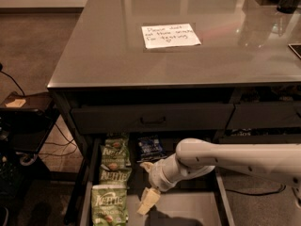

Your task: Pick green jalapeno chip bag from middle drawer and place on counter

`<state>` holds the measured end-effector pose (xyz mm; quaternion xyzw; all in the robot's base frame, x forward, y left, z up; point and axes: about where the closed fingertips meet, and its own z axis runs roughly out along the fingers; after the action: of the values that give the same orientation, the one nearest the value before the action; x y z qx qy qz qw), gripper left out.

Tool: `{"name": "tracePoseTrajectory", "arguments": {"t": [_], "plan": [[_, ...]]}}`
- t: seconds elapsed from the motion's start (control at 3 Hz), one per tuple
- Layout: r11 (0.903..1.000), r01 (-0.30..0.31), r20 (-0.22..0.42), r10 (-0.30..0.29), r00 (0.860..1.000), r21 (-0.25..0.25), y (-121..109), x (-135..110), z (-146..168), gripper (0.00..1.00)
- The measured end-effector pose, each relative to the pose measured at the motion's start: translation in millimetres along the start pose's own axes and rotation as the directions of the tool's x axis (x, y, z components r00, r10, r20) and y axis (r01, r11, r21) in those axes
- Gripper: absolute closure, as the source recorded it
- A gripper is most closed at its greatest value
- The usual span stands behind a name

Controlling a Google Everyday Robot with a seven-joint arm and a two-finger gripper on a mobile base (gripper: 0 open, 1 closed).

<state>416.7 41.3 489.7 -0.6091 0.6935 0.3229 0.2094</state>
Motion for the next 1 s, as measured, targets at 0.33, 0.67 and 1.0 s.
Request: {"name": "tracePoseTrajectory", "arguments": {"t": [0.33,0.67,1.0], "plan": [[0.996,-0.039,0.05,0.043,0.998,-0.081,-5,2,34,0.03],[0.9894,-0.054,0.07,0.064,0.995,-0.135,-5,2,55,0.12],[0.9813,-0.065,0.079,0.081,0.994,-0.181,-3,2,73,0.2]]}}
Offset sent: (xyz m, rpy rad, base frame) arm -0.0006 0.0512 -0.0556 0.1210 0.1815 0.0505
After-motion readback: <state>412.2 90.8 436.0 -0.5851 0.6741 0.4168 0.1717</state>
